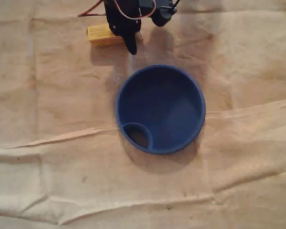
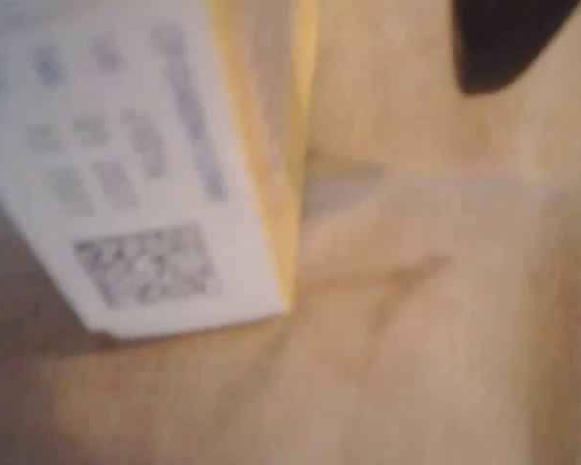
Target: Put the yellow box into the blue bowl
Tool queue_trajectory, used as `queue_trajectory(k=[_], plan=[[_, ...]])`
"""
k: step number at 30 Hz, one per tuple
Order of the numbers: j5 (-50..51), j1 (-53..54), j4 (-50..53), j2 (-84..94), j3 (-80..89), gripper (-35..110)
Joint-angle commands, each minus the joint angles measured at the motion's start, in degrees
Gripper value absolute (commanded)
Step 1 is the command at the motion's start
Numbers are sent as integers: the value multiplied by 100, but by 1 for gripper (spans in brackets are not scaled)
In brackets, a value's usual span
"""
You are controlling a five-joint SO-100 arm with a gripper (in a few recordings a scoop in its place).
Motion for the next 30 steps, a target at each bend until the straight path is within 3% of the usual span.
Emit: queue_trajectory(k=[1,24,30], plan=[[62,-35,35,105,-185,37],[62,-97,44,79,-167,36],[62,-97,44,79,-167,27]])
